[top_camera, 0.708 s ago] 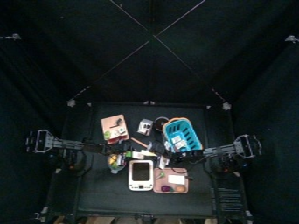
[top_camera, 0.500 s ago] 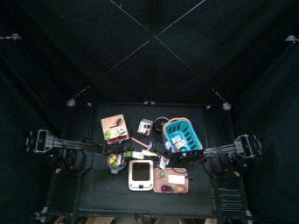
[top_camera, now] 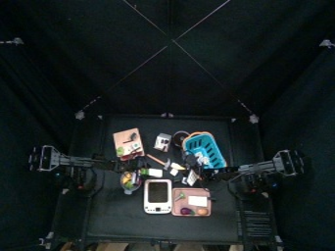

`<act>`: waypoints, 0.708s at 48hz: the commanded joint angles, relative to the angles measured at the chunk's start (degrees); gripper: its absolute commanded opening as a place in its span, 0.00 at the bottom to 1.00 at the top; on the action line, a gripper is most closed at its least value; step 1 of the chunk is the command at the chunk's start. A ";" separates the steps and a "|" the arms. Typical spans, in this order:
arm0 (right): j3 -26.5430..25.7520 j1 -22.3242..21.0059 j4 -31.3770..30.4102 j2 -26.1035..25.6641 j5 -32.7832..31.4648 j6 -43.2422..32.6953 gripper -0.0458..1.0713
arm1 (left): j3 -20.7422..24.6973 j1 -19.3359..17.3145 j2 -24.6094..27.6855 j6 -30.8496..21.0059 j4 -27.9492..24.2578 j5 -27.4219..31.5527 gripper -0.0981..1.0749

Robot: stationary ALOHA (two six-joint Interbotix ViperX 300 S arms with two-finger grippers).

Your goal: Place egg on plate

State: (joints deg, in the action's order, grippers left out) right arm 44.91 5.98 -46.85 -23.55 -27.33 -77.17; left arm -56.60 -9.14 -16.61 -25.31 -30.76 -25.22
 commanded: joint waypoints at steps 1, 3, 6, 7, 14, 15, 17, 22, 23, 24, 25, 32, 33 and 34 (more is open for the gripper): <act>1.41 0.18 2.81 -3.69 -0.18 0.00 0.59 | 0.00 -0.70 -0.62 0.53 0.09 -2.72 0.67; 2.55 0.00 3.69 -4.92 -0.18 0.00 0.59 | -0.26 -0.97 -0.79 0.70 0.09 -3.52 0.67; 3.78 -0.18 4.31 -6.68 -0.26 0.00 0.59 | -0.97 -1.49 -1.23 1.05 0.09 -4.75 0.67; 4.04 -0.18 4.48 -7.12 -0.35 0.00 0.59 | -1.14 -1.67 -1.49 1.14 0.09 -5.01 0.67; 6.15 -1.85 5.63 -10.63 -1.23 0.09 0.59 | -3.08 -3.08 -3.52 1.14 0.53 -6.24 0.67; 6.33 -2.20 5.71 -10.99 -1.32 0.00 0.59 | -3.43 -3.25 -3.87 1.14 0.70 -6.15 0.67; 6.68 -2.90 5.71 -11.78 -1.49 0.00 0.59 | -4.22 -3.78 -4.66 1.14 1.05 -6.24 0.67; 7.65 -4.75 5.80 -13.71 -1.49 -0.18 0.59 | -6.06 -4.92 -6.68 1.14 2.02 -6.24 0.67; 7.91 -5.19 6.06 -13.97 -1.58 -0.09 0.59 | -6.33 -5.10 -7.03 1.14 2.20 -6.24 0.67; 8.17 -5.54 6.24 -14.06 -1.58 -0.09 0.59 | -6.59 -5.27 -7.38 1.14 2.37 -6.24 0.67; 8.35 -5.89 6.59 -14.24 -1.58 -0.09 0.59 | -6.77 -5.36 -7.65 1.14 2.55 -6.24 0.67; 9.14 -7.82 10.46 -14.33 -1.23 0.26 0.59 | -8.53 -5.62 -9.58 1.23 4.04 -6.15 0.67; 9.05 -7.82 11.07 -14.33 -0.97 0.44 0.59 | -8.70 -5.71 -9.76 1.23 4.22 -6.15 0.67; 9.05 -7.82 11.34 -14.41 -0.88 0.44 0.59 | -8.88 -5.71 -9.84 1.23 4.31 -6.15 0.67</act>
State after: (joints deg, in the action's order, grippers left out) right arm 54.67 -1.67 -36.91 -37.53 -28.92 -77.08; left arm -65.65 -14.59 -25.84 -24.26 -27.07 -30.94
